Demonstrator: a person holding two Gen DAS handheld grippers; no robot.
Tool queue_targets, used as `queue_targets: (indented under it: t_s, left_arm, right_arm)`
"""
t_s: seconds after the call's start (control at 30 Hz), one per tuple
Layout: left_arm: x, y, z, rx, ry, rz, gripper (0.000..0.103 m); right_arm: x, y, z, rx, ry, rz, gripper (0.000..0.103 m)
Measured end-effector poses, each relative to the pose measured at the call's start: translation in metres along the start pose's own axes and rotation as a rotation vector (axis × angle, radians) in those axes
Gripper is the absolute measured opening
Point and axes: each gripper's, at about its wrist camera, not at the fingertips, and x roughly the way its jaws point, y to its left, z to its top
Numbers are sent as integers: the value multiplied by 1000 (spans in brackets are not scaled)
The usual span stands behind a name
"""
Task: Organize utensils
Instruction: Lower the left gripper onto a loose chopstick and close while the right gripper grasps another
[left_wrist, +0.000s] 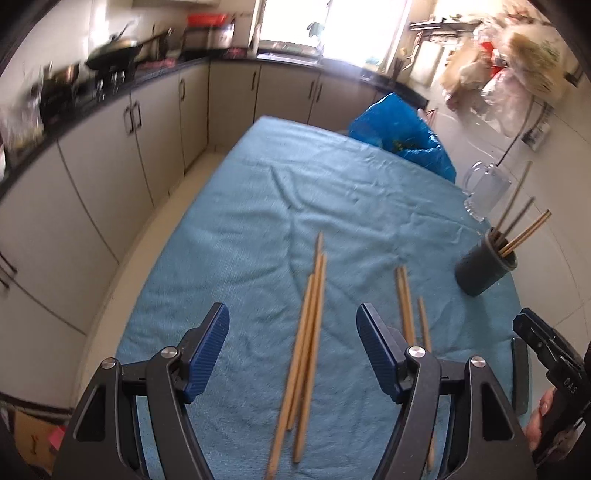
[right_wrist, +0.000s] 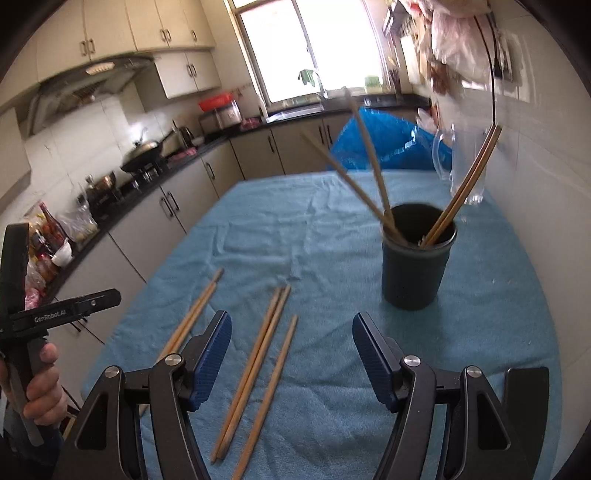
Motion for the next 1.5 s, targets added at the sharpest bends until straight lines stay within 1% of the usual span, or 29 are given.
queue_targets:
  t_s: [0.07, 0.1, 0.2, 0.27, 0.37, 0.43, 0.47, 0.5, 0.53, 0.57, 0.6, 0.7, 0.73, 0.77, 0.83, 0.87, 0.93, 1.0, 1.07, 1.13, 1.17, 1.27, 1.3, 1.33, 1.5]
  left_arm:
    - [11, 7, 0, -18, 32, -4, 70]
    - [16, 6, 1, -22, 53, -6, 70]
    - [38, 6, 11, -17, 111, -33, 61]
    - [53, 2, 21, -9, 153, -50, 44]
    - [79, -8, 41, 4, 201, -55, 42]
    - [94, -16, 53, 11, 221, -53, 40]
    - [105, -22, 61, 27, 229, -45, 37]
    - [115, -27, 66, 42, 242, -41, 33]
    - [122, -29, 69, 44, 253, -34, 28]
    - [133, -34, 74, 46, 270, -31, 27]
    - [142, -38, 76, 63, 282, -42, 27]
    - [161, -41, 81, 66, 307, -18, 27]
    - [164, -42, 81, 70, 312, -24, 25]
    - [168, -42, 81, 69, 318, -27, 21]
    - [173, -44, 80, 81, 323, -31, 19]
    - [175, -46, 78, 94, 323, -28, 13]
    - [174, -45, 75, 110, 299, -2, 7]
    - [170, -39, 74, 107, 286, -6, 7]
    - [167, -29, 72, 95, 262, -14, 7]
    - [167, -18, 72, 72, 244, -49, 7]
    - [167, -12, 71, 53, 231, -86, 7]
    - [166, -2, 70, 25, 220, -141, 7]
    - [166, 0, 69, 25, 217, -153, 7]
    - [166, 1, 68, 26, 215, -161, 7]
    - [167, 6, 70, 13, 224, -187, 7]
  right_arm:
    - [11, 3, -2, 7, 41, 19, 71]
    - [12, 6, -5, 3, 47, 19, 70]
    - [18, 14, -7, -14, 59, 12, 70]
    - [19, 16, -9, -18, 67, 16, 70]
    - [19, 18, -9, -19, 73, 22, 68]
    - [20, 16, -8, -15, 80, 21, 64]
    - [21, 15, -8, -14, 91, 20, 56]
    - [22, 14, -7, -11, 100, 19, 50]
    - [23, 13, -7, -7, 107, 15, 49]
    - [22, 12, -7, -6, 111, 13, 44]
    - [24, 12, -6, -9, 119, 9, 41]
    - [24, 10, -4, -3, 125, -6, 41]
    - [25, 10, -4, -2, 128, -7, 41]
    - [26, 10, -3, -3, 131, -9, 41]
    - [30, 13, -2, -8, 139, -13, 41]
    - [32, 15, -1, -12, 145, -13, 41]
    - [39, 22, 3, -22, 161, -18, 39]
    - [48, 29, 8, -31, 179, -17, 32]
    - [57, 34, 15, -34, 192, -13, 29]
    - [73, 38, 26, -26, 216, -9, 29]
    - [85, 40, 31, -16, 237, -3, 29]
    - [116, 43, 40, 3, 294, 4, 27]
    - [130, 41, 43, 19, 321, -4, 23]
    - [142, 39, 45, 40, 346, -12, 23]
    - [177, 27, 50, 93, 403, -33, 22]
